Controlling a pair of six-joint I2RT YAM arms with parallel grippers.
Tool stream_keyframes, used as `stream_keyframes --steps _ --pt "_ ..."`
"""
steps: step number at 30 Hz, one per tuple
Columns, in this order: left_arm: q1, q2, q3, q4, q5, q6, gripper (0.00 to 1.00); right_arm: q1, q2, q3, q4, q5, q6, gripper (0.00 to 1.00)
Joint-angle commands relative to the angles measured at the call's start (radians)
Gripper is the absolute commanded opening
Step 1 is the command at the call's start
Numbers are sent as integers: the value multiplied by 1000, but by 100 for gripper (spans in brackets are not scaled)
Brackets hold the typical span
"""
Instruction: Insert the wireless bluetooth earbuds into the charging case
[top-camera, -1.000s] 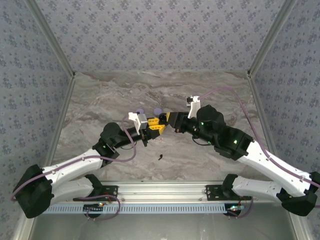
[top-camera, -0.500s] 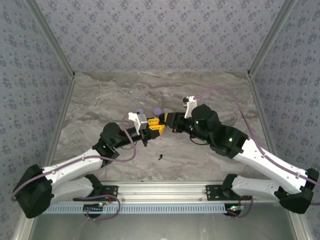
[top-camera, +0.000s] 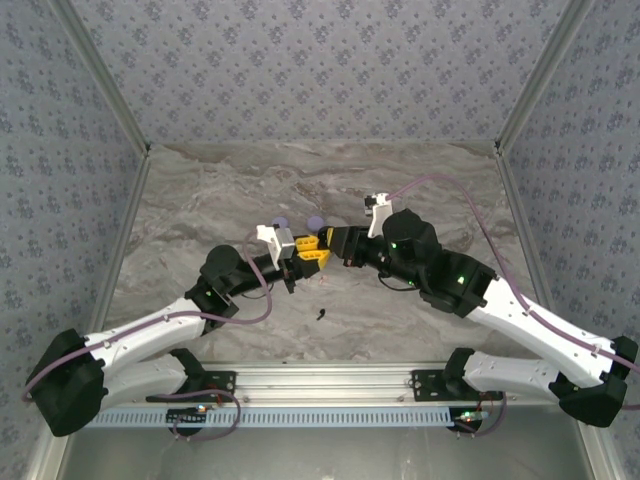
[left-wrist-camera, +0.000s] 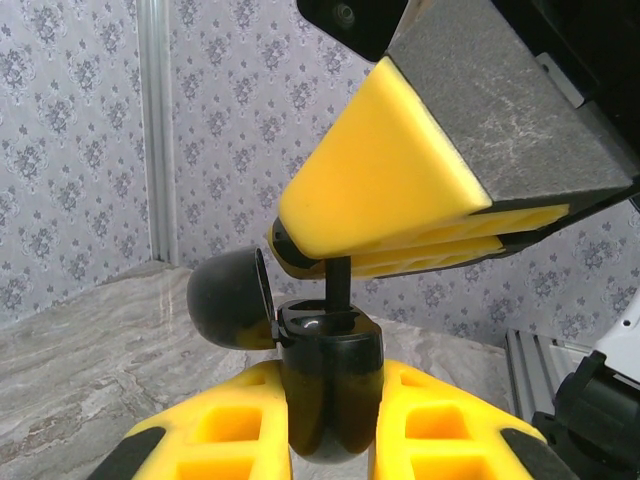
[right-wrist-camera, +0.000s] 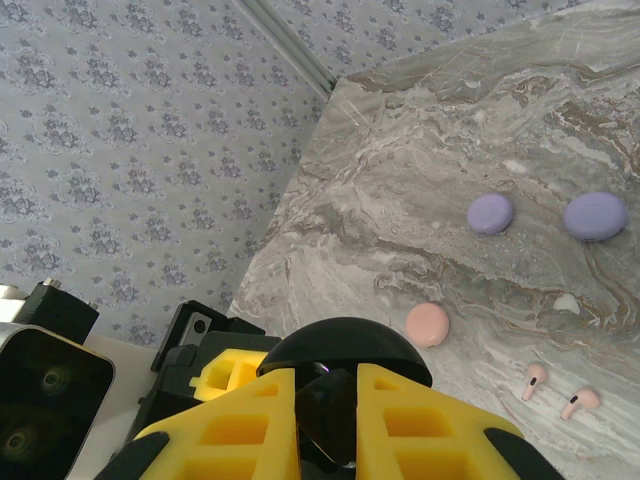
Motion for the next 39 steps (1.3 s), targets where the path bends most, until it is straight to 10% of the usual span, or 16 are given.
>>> stream_keyframes --steps 1,16,29,39 --pt "-6 -8 34 53 1 12 0 7 -19 -10 14 -15 24 18" --pt "-5 -13 29 55 1 9 0 6 -28 -26 -33 30 15 27" --pt "-6 -18 16 54 -18 7 0 -21 -71 51 -111 19 -95 53" --pt "-5 -104 -25 -66 -226 49 0 -35 -122 -42 -372 111 -106 57"
